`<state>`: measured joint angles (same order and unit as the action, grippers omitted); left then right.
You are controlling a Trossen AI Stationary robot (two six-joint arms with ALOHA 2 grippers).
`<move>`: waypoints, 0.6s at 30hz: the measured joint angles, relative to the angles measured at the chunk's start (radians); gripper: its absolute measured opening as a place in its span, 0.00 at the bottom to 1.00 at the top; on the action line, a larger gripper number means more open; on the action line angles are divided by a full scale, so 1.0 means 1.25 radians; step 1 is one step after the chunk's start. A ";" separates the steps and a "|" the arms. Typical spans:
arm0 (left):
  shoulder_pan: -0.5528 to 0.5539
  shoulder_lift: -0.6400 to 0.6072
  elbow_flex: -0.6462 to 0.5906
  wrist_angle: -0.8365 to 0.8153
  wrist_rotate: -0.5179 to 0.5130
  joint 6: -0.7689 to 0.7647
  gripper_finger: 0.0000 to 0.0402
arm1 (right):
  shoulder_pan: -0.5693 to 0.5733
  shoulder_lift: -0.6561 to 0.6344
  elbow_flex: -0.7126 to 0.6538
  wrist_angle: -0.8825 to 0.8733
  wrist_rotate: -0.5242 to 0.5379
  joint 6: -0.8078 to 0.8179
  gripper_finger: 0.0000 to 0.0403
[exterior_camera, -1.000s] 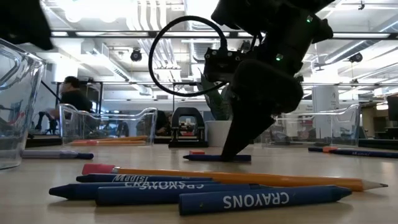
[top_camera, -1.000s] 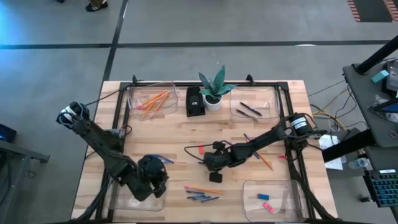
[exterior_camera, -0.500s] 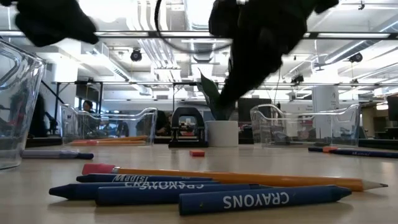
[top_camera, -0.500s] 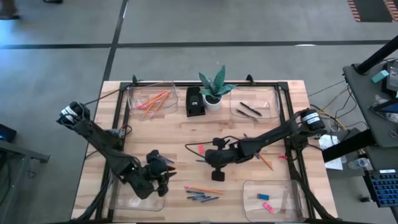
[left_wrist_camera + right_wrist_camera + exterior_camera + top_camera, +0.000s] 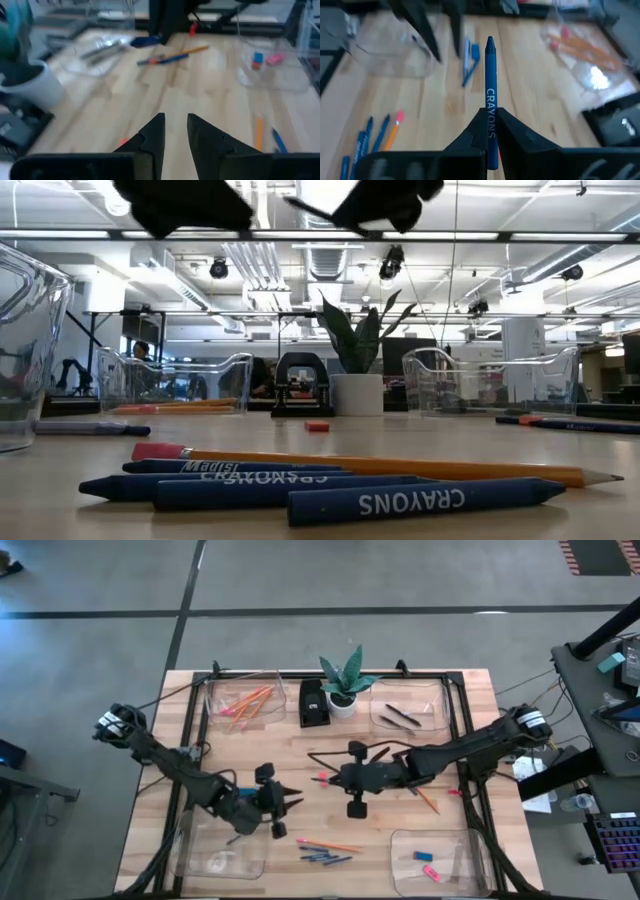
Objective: Sort crayons/erasers/pens/pencils in bins
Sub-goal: Put the blue crayon into the bottom left transparent bin
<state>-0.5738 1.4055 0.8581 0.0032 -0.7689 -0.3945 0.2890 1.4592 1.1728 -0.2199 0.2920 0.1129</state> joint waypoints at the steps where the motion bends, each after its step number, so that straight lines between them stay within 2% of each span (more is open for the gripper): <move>1: 0.011 0.000 0.000 0.020 0.000 0.030 0.17 | 0.000 -0.006 0.000 0.002 0.000 -0.007 0.03; 6: 0.064 0.000 0.000 0.141 -0.013 0.150 0.17 | 0.000 -0.020 0.000 0.022 0.001 -0.048 0.03; 10: 0.102 0.000 0.000 0.179 -0.024 0.163 0.17 | -0.001 -0.032 0.000 0.042 0.010 -0.076 0.03; 15: 0.129 0.011 -0.002 0.193 -0.028 0.101 0.17 | -0.004 -0.073 0.000 0.057 0.025 -0.108 0.03; 18: 0.134 0.030 -0.006 0.255 -0.030 0.150 0.17 | -0.005 -0.098 0.001 0.061 0.027 -0.127 0.03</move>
<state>-0.4064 1.4436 0.8505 0.3216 -0.8059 -0.2070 0.2825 1.3360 1.1736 -0.1436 0.3252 -0.0463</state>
